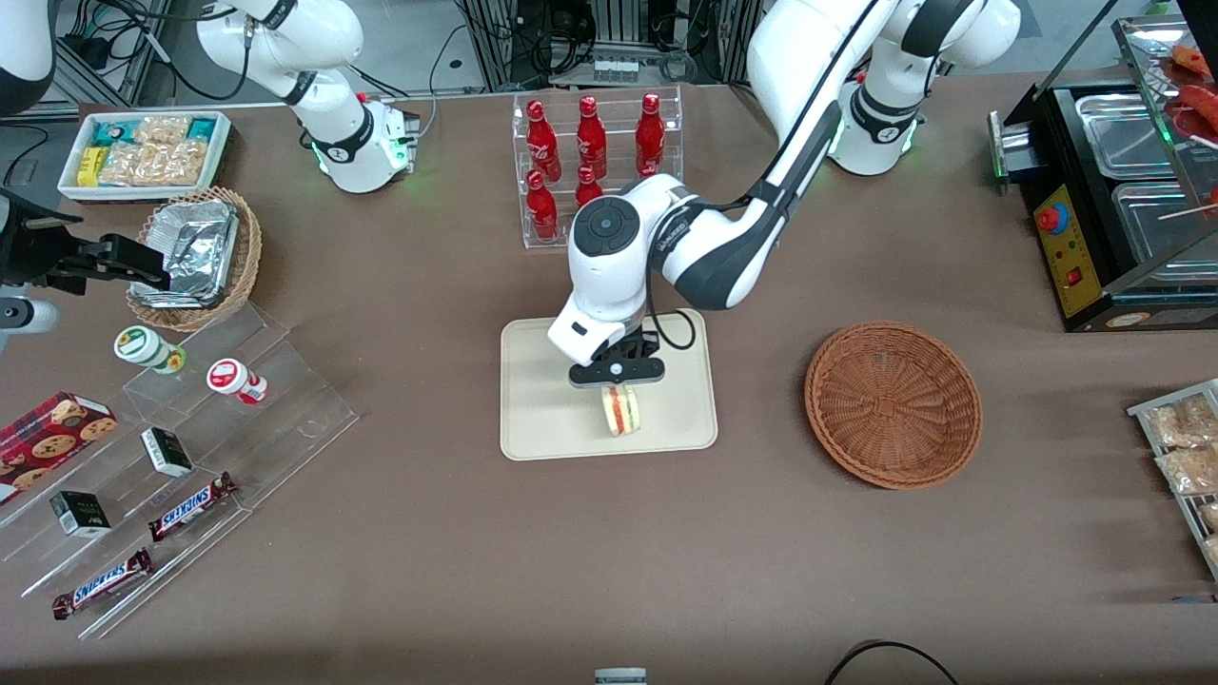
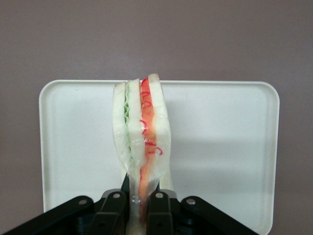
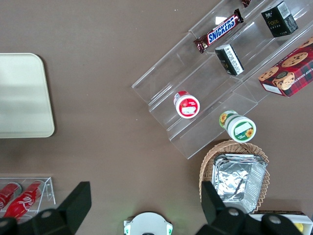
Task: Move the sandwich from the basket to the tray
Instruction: 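Lower the sandwich onto the cream tray and open the left gripper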
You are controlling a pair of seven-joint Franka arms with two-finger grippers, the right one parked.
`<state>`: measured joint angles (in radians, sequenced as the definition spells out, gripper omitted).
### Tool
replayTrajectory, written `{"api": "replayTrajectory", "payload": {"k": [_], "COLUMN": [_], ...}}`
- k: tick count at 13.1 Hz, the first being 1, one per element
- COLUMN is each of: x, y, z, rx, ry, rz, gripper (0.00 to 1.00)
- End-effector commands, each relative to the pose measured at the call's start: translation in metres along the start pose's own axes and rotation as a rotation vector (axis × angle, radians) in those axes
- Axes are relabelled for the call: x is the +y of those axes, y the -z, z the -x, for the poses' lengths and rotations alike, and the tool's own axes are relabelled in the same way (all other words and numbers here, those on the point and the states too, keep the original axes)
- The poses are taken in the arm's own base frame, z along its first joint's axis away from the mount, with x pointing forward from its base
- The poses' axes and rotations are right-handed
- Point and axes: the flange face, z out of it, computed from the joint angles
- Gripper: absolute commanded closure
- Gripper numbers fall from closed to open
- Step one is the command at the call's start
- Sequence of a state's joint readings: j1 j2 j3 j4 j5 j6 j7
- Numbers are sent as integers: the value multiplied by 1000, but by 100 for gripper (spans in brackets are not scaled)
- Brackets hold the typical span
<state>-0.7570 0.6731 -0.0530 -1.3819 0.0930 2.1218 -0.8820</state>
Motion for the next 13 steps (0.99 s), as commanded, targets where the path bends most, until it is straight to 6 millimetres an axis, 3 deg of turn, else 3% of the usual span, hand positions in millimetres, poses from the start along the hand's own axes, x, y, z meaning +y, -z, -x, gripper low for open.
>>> {"api": "replayTrajectory", "payload": {"k": [1,7,13], "x": [11,-6,-1], "y": [-22,-77,-76], "z": [5,33,38], "rx": [-3,-57,-59], "ry": [-127,-155,-72], "rz": [12,-33,-20], "gripper": [100,100,100]}}
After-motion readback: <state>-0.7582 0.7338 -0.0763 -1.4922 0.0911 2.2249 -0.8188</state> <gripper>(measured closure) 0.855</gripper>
